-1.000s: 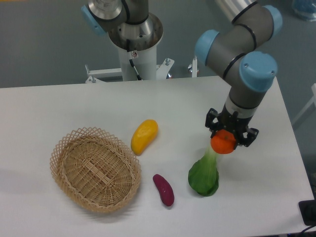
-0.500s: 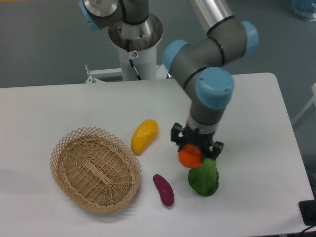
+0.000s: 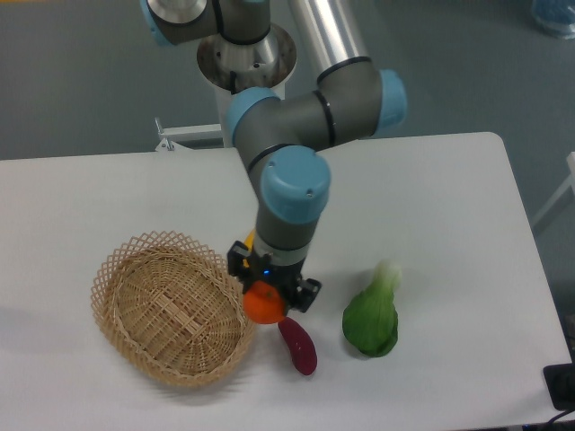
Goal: Place the orange in the basket
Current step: 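Carry the orange over the wicker basket and lower it inside, then open the gripper to release the orange into the basket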
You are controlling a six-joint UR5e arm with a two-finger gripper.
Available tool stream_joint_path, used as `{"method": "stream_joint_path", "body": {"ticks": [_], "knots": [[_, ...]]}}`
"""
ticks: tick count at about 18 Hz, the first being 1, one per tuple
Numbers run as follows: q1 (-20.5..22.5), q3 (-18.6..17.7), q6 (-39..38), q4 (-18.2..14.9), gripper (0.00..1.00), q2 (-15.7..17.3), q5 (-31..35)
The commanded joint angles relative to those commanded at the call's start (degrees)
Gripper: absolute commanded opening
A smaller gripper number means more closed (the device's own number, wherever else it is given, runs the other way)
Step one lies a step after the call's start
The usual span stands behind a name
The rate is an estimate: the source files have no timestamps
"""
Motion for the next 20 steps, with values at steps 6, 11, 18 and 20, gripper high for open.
{"method": "stream_joint_path", "body": {"ticks": [6,11,18,20], "knots": [[-6.33,-0.17,-4.04,-0.09,0.74,-2.9,0.35],[-8.53,-2.46,-4.31,0.17,1.0,-3.87,0.61],[-7.84,-1.85,-4.75,2.2,1.0,-2.38,0.61],[-4.42,-1.76,-4.75,2.29,1.0,-1.07,0.7]]}}
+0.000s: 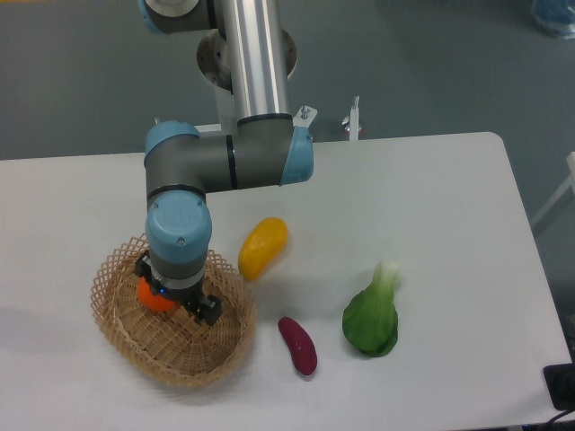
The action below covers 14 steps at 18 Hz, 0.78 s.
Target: Place the orange in the basket
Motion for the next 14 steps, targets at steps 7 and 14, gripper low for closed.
{"method": "stream_joint_path", "body": {"ticks": [7,14], "knots": [[11.43,0.44,6.58,0.7,1.0,2.82,6.5],[20.31,0.35,19.06,1.14,1.0,2.91,6.59]]}}
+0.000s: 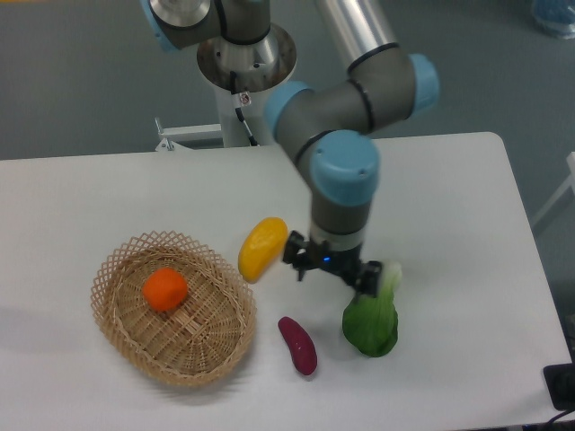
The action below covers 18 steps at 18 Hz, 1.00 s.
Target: Place the orange in the basket
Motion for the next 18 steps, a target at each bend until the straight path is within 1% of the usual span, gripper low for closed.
{"method": "stream_joint_path", "body": {"ticks": [3,4,5,6,9,12,14,18], "knots": [[2.99,0.0,6.93,-0.18,1.0,0.18,0.0],[4.91,0.0,10.79,-0.61,1.0,0.61,0.0],[5.89,0.0,13.43,-0.88,1.0,0.79,0.0],[6.85,-0.09,14.77,-0.97,1.0,0.79,0.09],[7.04,0.08,15.22,-1.14,1.0,0.27,3.77],[7.04,0.09,15.74,-0.27,1.0,0.0,3.87],[7.21,-0.09,17.5,-0.18,1.0,0.0,3.87],[7.39,-0.44,17.68,-0.09,1.0,0.18,3.52]]}}
